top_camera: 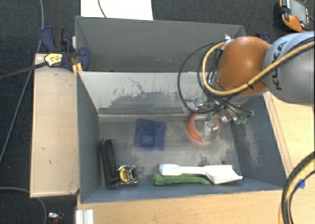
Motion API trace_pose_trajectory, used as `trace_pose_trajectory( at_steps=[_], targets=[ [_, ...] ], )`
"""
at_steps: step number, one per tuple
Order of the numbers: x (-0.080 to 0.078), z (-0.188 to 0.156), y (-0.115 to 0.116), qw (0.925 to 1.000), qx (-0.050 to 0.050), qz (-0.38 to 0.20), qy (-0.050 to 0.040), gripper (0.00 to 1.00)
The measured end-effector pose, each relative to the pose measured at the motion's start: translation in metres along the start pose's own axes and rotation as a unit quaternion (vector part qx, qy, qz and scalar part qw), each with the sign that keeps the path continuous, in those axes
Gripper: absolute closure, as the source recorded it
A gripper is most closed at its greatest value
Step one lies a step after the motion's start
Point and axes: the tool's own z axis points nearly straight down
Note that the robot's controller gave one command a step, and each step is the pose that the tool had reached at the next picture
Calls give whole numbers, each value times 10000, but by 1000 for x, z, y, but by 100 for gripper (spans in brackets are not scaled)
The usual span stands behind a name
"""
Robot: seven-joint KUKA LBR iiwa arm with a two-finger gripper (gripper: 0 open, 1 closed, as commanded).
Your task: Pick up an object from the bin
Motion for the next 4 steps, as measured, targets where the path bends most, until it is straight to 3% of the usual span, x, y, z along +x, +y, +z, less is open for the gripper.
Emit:
trace_pose_trajectory(
  at_steps=[1,2,3,4],
  targets=[
    [-27,0,79,9976,-25,-685,-69,0],
    [21,9,-21,9997,7,-245,15,0],
    [-14,-2,29,9960,-34,-882,-97,0],
    [19,21,-43,9971,10,-760,-8,0]
  ],
)
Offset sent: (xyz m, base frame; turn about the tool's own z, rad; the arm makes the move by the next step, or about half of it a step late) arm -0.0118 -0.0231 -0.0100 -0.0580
